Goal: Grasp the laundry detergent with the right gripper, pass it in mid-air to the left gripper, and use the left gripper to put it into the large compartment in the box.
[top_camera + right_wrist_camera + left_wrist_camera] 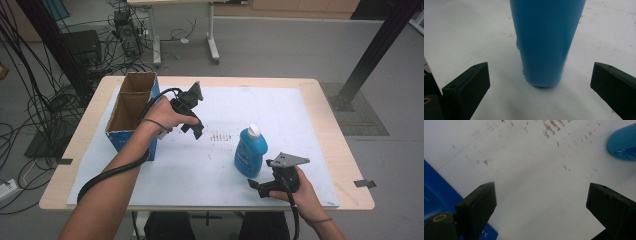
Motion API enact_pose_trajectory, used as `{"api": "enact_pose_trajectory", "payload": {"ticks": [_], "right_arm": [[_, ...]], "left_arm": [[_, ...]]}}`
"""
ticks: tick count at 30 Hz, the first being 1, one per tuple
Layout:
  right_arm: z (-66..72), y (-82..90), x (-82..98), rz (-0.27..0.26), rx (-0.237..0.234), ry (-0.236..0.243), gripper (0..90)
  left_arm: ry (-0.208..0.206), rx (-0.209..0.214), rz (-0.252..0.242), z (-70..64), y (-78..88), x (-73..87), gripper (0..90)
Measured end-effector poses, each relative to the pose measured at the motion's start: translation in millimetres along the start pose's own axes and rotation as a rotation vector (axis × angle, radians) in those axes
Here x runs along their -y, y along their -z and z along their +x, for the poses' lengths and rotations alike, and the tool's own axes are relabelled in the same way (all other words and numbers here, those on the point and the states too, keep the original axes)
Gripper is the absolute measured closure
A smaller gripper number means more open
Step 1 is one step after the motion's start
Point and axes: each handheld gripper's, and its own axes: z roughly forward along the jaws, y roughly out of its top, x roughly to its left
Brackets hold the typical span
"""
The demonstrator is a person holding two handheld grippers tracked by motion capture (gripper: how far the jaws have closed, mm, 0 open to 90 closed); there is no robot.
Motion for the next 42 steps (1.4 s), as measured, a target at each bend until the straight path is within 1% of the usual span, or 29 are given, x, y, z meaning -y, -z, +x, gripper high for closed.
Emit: {"api": "enact_pose_trajectory", "payload": {"ticks": [2, 7, 8, 13, 14, 15, 16, 19, 20, 22, 25, 30, 34, 42], "right_arm": [[0.1, -1.5, 0.5, -0.016, -0.002, -0.008, 2.0], [-0.2, -6.9, 2.2, -0.028, 0.01, -0.014, 2.1], [-0.7, -9.1, 2.9, -0.041, 0.025, -0.017, 2.1], [-1.7, -13.5, 3.8, -0.064, 0.044, -0.027, 2.0], [-1.8, -15.5, 3.4, -0.076, 0.059, -0.029, 1.9], [-1.8, -15.5, 3.4, -0.076, 0.059, -0.029, 1.9], [-1.6, -17.2, 2.6, -0.091, 0.072, -0.035, 1.9], [-1.3, -19.0, 2.1, -0.098, 0.076, -0.044, 1.9], [-1.1, -21.4, 2.2, -0.11, 0.077, -0.049, 1.8], [-0.9, -22.9, 2.4, -0.113, 0.079, -0.048, 1.9], [1.2, -27.3, 3.2, -0.12, 0.096, -0.044, 1.9], [1.5, -30.0, 2.8, -0.133, 0.101, -0.047, 1.9], [2.7, -33.5, 2.0, -0.142, 0.108, -0.051, 1.9], [4.2, -36.5, 1.3, -0.145, 0.105, -0.051, 2.0]], "left_arm": [[0.001, 0.004, -0.002, 0.5, 0.1, -0.3, 9.8], [-0.005, 0.002, -0.004, 0.4, 0.7, -1.5, 9.8], [-0.007, 0.003, -0.003, 0.5, 0.6, -1.7, 9.7], [-0.007, -0.006, -0.005, 1.2, 0.6, -2.7, 9.7], [-0.009, -0.005, -0.006, 1.4, 0.8, -3.0, 9.7], [-0.009, -0.005, -0.006, 1.4, 0.8, -3.0, 9.7], [-0.01, -0.006, -0.007, 1.2, 0.7, -3.3, 9.7], [-0.01, -0.007, -0.01, 1.4, 0.6, -3.8, 9.7], [-0.008, -0.007, -0.011, 1.3, 1.0, -4.1, 9.7], [-0.008, -0.008, -0.012, 1.3, 1.2, -4.3, 9.7], [-0.007, -0.01, -0.013, 1.7, 2.4, -4.0, 9.7], [-0.008, -0.003, -0.014, 2.2, 2.5, -3.1, 9.7], [-0.007, -0.006, -0.014, 3.1, 2.7, -2.2, 9.7], [-0.008, -0.007, -0.012, 2.5, 2.9, -1.5, 9.7]]}}
